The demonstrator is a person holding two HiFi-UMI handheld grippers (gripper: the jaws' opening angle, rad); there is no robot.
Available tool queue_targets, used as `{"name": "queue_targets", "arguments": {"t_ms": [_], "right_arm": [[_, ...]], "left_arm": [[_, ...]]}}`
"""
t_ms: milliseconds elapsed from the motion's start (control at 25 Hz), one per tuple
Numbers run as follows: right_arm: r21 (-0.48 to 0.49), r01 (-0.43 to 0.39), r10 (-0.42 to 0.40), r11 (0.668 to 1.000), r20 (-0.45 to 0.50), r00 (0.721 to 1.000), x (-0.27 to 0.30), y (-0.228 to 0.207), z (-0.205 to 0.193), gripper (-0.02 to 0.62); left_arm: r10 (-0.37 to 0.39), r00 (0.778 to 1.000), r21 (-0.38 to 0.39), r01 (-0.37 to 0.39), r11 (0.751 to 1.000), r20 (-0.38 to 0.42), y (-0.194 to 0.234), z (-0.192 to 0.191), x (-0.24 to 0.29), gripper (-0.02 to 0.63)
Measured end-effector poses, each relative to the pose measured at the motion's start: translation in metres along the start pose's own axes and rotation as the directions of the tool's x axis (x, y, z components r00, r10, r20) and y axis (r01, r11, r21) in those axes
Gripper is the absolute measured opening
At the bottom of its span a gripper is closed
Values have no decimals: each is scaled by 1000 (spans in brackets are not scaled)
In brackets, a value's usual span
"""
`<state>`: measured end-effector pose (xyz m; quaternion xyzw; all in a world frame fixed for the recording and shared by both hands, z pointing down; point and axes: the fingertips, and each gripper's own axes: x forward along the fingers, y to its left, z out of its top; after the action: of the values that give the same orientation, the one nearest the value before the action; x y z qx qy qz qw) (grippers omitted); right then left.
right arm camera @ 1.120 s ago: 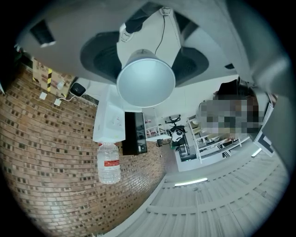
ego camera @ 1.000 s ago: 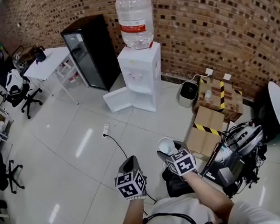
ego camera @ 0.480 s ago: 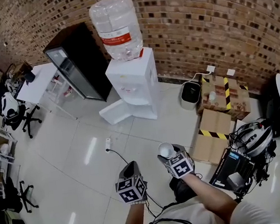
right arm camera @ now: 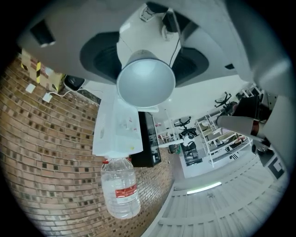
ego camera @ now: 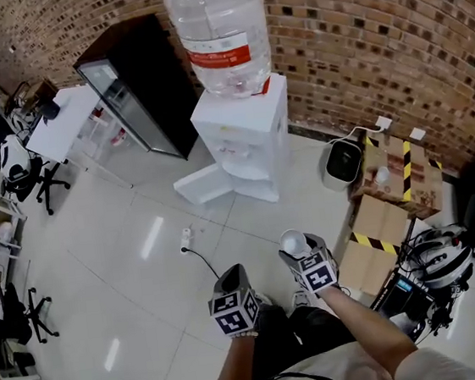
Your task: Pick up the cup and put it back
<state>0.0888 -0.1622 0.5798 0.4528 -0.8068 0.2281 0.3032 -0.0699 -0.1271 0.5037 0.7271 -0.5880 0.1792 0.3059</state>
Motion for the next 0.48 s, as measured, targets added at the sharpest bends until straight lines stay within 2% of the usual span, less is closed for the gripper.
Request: {"name": "queue_targets", "arguments": {"t_ms": [240, 480], "right_arm": [[-35, 21, -21, 999, -2, 1000, 83, -23, 4, 339], [-35, 46, -45, 998, 8, 999, 207, -55, -9, 339]], "left_arm": [[-24, 1000, 2, 24, 1000, -14, 29, -1, 70, 3], [-85, 996, 108, 88, 990, -35, 64, -15, 180, 3]]}}
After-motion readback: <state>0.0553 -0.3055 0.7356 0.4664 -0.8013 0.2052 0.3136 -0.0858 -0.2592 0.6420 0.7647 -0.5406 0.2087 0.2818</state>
